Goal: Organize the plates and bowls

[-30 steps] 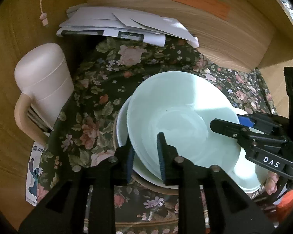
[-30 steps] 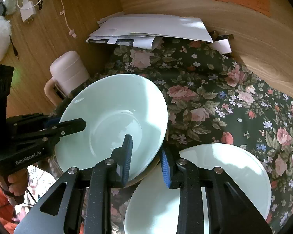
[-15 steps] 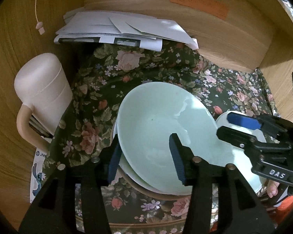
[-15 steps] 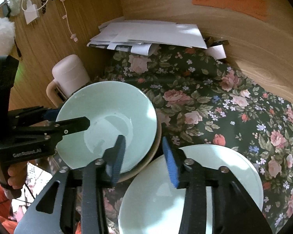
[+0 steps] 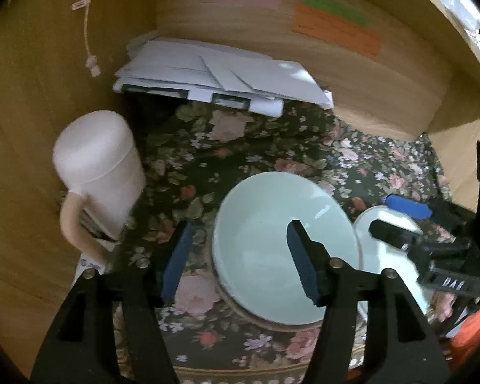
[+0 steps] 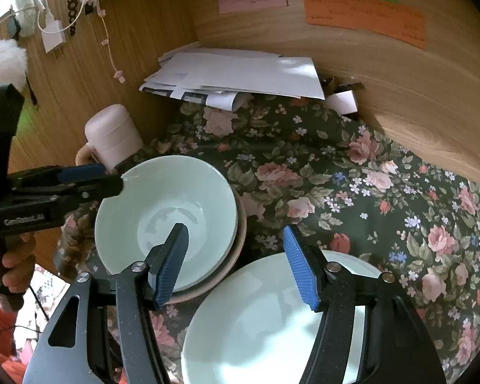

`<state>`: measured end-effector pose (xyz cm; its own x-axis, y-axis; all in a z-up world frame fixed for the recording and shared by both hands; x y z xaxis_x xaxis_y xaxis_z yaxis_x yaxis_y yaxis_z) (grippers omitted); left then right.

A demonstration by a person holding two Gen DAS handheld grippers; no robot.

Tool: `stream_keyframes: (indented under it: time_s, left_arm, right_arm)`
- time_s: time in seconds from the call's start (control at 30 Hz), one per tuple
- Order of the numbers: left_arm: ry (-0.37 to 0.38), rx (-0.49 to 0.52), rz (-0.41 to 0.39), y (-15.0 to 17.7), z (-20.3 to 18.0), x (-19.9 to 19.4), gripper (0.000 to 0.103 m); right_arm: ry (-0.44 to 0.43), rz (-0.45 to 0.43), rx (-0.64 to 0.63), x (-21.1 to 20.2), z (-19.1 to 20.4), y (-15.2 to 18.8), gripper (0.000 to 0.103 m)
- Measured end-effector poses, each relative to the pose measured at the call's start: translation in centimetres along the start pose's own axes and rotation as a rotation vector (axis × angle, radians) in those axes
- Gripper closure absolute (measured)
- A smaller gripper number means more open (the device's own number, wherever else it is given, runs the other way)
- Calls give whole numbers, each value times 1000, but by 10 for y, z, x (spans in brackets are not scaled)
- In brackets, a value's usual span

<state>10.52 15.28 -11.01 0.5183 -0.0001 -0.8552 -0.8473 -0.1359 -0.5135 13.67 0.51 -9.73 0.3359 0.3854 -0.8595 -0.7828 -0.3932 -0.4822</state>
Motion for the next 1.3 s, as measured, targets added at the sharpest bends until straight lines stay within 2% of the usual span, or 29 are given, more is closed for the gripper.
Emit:
stream_keyframes:
  time_s: [0.13,0.27,0.5,0.7,0.83,0.97,1.07,1.2,1.3]
  left_arm:
    - [-21,-10,32,8,12,11,40]
    - [-7,-25,78,18,20,27,40]
    - [83,-50,124,32,20,41,40]
    - [149,-26,171,35,7,52,41]
    - [177,-29,172,37,4,55,46]
    - [147,-38,166,36,5,63,53]
    - [130,-44,156,36,4,62,53]
    - [90,-52,150,35,1,62,54]
    - [72,-63,148,34,1,62,54]
  right_arm:
    - [-27,23,-1,6,-2,-3,45]
    - [-38,53,-6,16,-3,-5,45]
    - [-84,137,3,39,-3,-3,45]
    - [-114,197,-8,60,6,-1,45]
    - [-131,227,-19,68,11,-2,56]
    - [-120,244,-34,75,14,-1,60]
    - [-113,247,-28,79,14,-2,62]
    - [-59,228,-58,81,16,-3,66]
    - [-73,226,-23,83,13,-5,70]
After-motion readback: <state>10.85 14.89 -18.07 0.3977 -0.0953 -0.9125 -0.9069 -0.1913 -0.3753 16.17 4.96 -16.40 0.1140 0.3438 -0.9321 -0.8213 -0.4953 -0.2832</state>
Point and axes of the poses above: each gripper's, at about its wrist camera, not at the fingertips, and x roughly the way its jaws point, z to its left, y to its underside, the point moved 4 cm from there along x, roughly the way its jaws point, and after that the axes turned 10 degrees about z, right-handed, at the moved point
